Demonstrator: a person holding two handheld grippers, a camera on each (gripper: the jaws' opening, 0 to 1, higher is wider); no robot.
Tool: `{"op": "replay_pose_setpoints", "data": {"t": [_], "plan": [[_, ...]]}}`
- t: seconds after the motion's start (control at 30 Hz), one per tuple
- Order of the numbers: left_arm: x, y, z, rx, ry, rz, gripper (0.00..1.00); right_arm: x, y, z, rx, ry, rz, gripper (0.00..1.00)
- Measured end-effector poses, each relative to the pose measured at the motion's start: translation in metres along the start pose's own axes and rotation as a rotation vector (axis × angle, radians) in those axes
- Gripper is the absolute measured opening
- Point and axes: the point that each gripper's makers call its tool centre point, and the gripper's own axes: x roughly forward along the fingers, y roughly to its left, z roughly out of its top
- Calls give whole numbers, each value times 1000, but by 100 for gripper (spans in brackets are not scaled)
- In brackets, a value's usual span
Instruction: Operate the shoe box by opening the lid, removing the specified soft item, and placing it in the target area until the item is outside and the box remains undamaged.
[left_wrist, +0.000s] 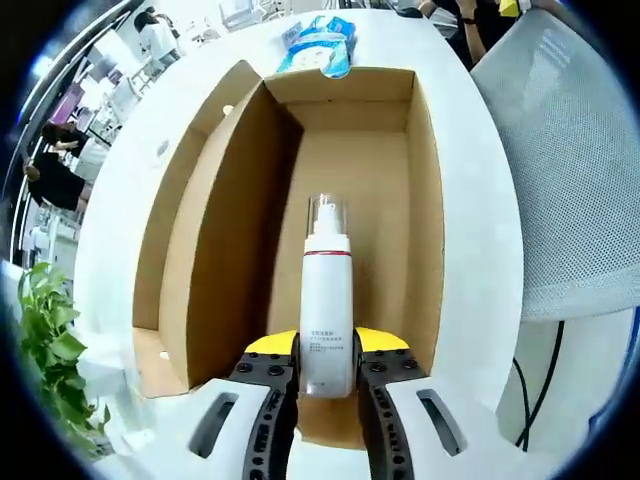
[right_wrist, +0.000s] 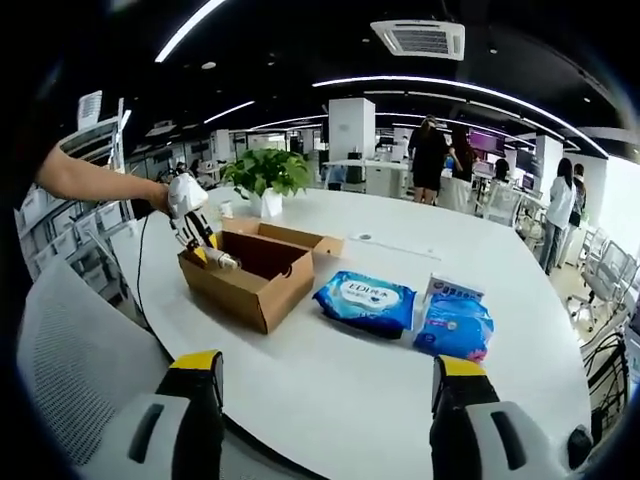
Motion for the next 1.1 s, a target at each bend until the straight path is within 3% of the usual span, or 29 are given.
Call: {"op": "replay_pose_setpoints", "data": {"t": [0.27,0.7,1.1], "plan": [[-15,-5,6,-29,-47,29,19,-2,8,1,16,23,62,82],[-31,-12,15,-34,-92,64,19,0,13,21,15,0,99,78],[-42,-23,45,-25,-168,65,18,9,23,33,31,-15,140,75]]}}
